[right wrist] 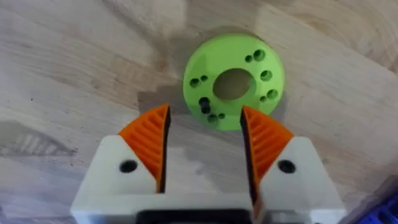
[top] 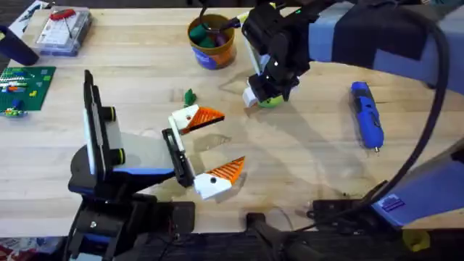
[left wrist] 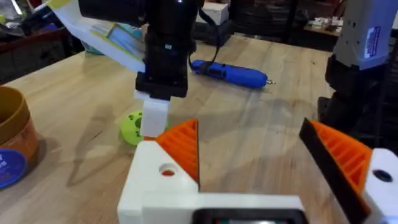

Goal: Pick up the gripper from the table and insert it into the empty holder that is missing its gripper. Then pick up a screw, insert it into the mounting hole, and use the screwdriver to tighten it. Finally, clean up the table by picking up the vegetable and placing it into the bucket.

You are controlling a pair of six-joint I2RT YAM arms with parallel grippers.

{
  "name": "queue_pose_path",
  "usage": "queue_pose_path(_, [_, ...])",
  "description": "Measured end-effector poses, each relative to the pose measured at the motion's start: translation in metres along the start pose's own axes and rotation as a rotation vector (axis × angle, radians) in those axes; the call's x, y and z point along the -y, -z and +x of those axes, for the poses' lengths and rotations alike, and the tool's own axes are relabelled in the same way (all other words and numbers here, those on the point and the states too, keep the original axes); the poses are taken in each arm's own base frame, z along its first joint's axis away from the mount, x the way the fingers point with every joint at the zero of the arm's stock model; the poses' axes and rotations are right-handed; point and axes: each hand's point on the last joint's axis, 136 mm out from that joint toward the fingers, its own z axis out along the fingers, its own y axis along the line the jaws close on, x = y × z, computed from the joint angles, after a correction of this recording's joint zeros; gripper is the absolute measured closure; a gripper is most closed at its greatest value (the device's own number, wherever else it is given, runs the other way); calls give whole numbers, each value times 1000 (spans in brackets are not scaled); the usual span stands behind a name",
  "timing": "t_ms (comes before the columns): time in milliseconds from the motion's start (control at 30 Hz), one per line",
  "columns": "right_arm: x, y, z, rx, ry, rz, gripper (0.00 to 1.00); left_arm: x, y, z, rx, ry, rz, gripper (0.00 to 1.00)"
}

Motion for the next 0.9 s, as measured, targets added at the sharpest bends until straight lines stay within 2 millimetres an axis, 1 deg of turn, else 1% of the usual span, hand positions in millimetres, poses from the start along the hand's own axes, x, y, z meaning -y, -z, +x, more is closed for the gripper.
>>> queue_pose_path(100, [0,0,-1,2,-1,0,449,0,0,0,0,0,0,13])
queue_pose_path(233, [0,0,-1,4,-3,-1,537,0,0,0,0,0,0,13])
queue_pose_path(500, [-1,-3,-2,4,-3,-1,644,0,0,0,0,0,0,13])
queue_pose_path(633, [-1,-3,-2,4,-3,-1,657,0,0,0,0,0,0,14])
queue_pose_path(900, [-1,-8,-2,-9,-2,3,756,0,0,0,0,0,0,14])
